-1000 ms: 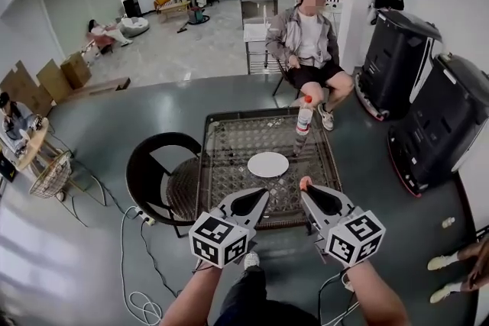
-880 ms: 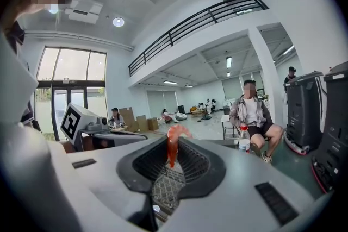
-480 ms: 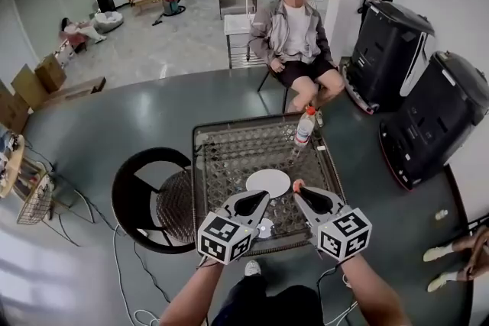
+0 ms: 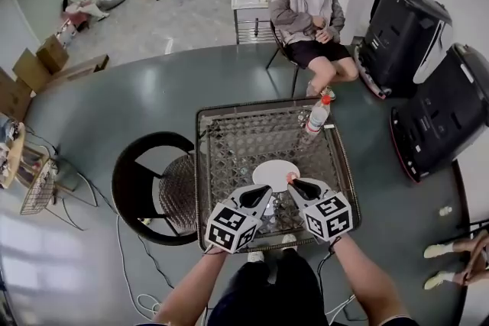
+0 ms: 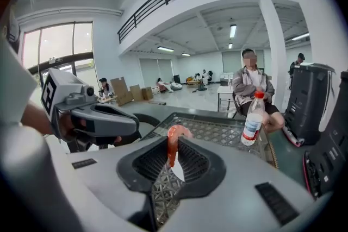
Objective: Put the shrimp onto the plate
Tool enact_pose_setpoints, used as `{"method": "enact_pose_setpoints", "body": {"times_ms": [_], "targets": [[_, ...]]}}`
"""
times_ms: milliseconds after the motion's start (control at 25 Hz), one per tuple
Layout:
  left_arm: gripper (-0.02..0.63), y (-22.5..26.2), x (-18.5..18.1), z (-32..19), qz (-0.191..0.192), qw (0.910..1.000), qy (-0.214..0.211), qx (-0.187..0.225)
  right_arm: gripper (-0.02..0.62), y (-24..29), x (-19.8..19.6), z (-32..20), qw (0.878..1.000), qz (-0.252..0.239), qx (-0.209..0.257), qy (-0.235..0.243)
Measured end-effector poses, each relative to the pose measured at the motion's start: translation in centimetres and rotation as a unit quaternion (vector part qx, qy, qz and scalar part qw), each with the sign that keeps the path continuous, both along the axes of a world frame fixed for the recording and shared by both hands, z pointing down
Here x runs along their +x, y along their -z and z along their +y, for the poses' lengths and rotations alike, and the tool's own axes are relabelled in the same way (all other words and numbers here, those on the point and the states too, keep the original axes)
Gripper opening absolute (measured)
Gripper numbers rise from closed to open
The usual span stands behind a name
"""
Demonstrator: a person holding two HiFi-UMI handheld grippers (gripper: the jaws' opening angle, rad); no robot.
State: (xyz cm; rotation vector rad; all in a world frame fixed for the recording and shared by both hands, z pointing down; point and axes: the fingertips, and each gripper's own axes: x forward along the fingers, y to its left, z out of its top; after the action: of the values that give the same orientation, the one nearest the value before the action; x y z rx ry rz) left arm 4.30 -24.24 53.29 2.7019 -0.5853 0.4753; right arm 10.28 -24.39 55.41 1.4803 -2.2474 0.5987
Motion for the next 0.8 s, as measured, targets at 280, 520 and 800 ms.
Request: {"method": "enact_pose_setpoints", "body": {"times_ms": [280, 520, 800], "targets": [[0.008, -2.7, -0.2, -1.2, -0.034, 0.9986, 0.034, -0.022, 0.063, -6.9, -0.4, -3.0, 0.997, 0.016, -0.06, 0.052], [0.009, -4.4, -0.2, -2.0, -0.055, 0.9955, 0.064, -0.042, 0.063, -13.4, -0.5, -4.9, 0.989, 0.036, -0.117, 0.081], [0.008, -5.2, -0.9, -3.4, -0.066, 0.992, 0.095, -0.049, 0.063, -18.1, -1.1, -6.8, 0.978, 0.072, -0.156, 0.119]]}}
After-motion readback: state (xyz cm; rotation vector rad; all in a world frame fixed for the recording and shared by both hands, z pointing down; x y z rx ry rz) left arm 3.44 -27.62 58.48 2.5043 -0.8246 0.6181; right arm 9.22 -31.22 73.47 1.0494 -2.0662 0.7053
